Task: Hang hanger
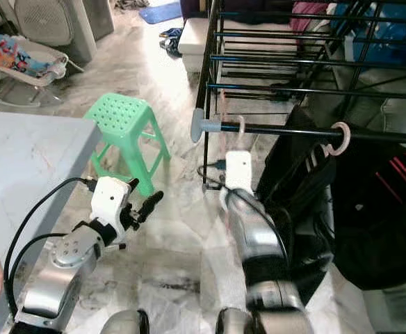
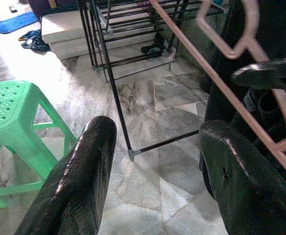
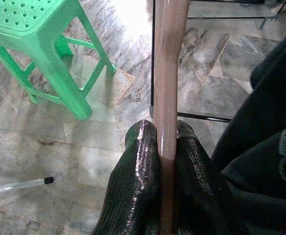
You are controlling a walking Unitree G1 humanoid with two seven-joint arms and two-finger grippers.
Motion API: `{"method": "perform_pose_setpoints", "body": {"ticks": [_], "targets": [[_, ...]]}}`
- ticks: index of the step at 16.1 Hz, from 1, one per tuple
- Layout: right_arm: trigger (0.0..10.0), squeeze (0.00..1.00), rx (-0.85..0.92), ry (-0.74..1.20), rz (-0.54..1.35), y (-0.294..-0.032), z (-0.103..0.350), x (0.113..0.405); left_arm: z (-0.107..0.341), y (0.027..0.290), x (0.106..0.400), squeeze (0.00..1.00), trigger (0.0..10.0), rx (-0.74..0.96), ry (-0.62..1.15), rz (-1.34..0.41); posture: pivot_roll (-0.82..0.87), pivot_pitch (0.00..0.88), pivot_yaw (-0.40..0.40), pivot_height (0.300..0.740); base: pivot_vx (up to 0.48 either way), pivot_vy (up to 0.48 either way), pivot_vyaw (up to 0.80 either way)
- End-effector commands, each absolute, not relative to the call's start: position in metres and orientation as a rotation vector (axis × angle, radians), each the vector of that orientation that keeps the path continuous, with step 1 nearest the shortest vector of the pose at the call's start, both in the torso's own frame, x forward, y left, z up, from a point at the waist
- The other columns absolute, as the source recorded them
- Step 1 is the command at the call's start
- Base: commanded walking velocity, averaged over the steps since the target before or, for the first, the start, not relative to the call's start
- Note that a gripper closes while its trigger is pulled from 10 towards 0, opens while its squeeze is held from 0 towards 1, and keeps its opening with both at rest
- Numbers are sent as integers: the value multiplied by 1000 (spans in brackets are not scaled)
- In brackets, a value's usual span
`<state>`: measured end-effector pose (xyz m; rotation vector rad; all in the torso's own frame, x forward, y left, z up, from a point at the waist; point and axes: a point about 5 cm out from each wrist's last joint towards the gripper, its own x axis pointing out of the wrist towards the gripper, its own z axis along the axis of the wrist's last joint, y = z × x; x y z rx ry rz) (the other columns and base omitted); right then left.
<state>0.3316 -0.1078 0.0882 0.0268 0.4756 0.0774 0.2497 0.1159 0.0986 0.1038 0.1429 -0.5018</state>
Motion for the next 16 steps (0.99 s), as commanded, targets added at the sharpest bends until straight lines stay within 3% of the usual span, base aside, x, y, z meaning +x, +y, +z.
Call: {"method": "perform_pose_setpoints", "body": {"ticks": [1, 5, 8, 12, 13, 16], "targets": [[10000, 0, 32, 451, 91, -106, 94, 339, 99, 115, 248, 0, 10000, 110, 143, -507, 84, 102, 39, 740, 0, 0, 0], [10000, 0, 50, 527, 77, -111, 91, 356, 99, 114, 250, 0, 10000, 111, 145, -505, 86, 94, 30, 740, 0, 0, 0], [10000, 0, 102, 675, 69, -111, 58, 341, 98, 113, 248, 0, 10000, 113, 150, -505, 87, 93, 27, 740, 0, 0, 0], [10000, 0, 124, 732, 44, -115, 40, 330, 97, 113, 248, 0, 10000, 117, 156, -511, 81, 96, 33, 740, 0, 0, 0], [10000, 1000, 146, 717, 28, -118, 40, 330, 96, 112, 249, 0, 10000, 118, 157, -514, 78, 96, 36, 740, 0, 0, 0], [10000, 1000, 120, 640, 32, -122, 48, 334, 96, 110, 250, 0, 10000, 117, 156, -517, 73, 90, 37, 740, 0, 0, 0]]}}
